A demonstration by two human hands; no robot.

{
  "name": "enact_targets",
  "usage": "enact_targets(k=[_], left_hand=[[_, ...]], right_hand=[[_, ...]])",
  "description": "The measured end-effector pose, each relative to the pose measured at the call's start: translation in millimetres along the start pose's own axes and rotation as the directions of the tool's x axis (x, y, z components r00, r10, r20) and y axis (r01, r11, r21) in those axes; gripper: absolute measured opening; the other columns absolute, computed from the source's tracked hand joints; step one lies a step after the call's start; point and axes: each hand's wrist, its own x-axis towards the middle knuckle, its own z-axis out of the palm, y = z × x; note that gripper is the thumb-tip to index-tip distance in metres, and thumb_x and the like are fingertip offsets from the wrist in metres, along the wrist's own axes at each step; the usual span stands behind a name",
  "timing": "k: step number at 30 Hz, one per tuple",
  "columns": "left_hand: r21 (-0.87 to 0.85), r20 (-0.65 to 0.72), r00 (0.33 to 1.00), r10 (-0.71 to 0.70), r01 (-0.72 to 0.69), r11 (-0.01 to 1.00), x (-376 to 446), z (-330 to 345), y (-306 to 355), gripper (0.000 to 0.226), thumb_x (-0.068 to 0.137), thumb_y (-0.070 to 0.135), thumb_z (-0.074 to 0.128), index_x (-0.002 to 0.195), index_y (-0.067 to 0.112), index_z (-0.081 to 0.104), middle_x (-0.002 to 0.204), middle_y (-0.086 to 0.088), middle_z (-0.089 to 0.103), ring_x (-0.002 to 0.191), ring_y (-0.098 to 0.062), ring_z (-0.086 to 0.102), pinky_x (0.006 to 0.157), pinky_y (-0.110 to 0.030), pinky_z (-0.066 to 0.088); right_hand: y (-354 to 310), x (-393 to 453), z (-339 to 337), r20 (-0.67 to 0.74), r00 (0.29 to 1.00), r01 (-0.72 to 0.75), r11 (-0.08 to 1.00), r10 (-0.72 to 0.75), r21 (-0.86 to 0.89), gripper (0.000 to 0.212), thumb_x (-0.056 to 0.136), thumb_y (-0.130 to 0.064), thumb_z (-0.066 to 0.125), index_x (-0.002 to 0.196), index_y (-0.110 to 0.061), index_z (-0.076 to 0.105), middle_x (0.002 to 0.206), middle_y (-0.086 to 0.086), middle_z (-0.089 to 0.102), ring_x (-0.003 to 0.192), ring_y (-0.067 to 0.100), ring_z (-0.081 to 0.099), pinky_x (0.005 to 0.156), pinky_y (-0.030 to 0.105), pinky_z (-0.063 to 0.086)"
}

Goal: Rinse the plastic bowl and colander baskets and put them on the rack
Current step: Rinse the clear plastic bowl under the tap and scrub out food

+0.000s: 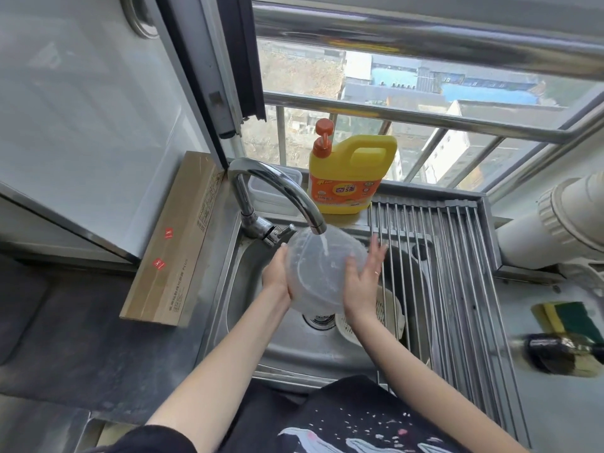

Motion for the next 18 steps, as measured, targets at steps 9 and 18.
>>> enact_targets(k=[9, 18], left_hand=[[0.039, 0.397, 0.913, 0.089, -0.113, 0.993, -11.8, -33.7, 11.5, 0.022, 0.092, 0.027, 0.047, 0.083, 0.013, 0.061, 0.076, -0.003, 0.058, 0.071, -0.019, 0.053, 0.062, -0.029, 0.048], [0.499, 0.456, 0.794, -0.402, 0.147, 0.854, -11.6, -46.7, 8.8, 0.058, 0.092, 0.063, 0.032, 0.119, 0.021, 0.061, 0.122, -0.013, 0.059, 0.111, -0.034, 0.055, 0.088, -0.057, 0.047]], right_hand=[[-5.3, 7.4, -9.3, 0.408, 0.811, -0.568, 0.728, 0.418, 0.383, 0.073, 0.089, -0.072, 0.019, 0.120, -0.023, 0.062, 0.119, 0.011, 0.066, 0.108, 0.028, 0.061, 0.099, 0.051, 0.046], [1.9, 3.7, -34.1, 0.167, 0.943, -0.308, 0.945, 0.288, 0.112, 0.047, 0.099, -0.045, 0.039, 0.120, -0.009, 0.061, 0.105, 0.009, 0.068, 0.104, 0.026, 0.062, 0.095, 0.048, 0.049]])
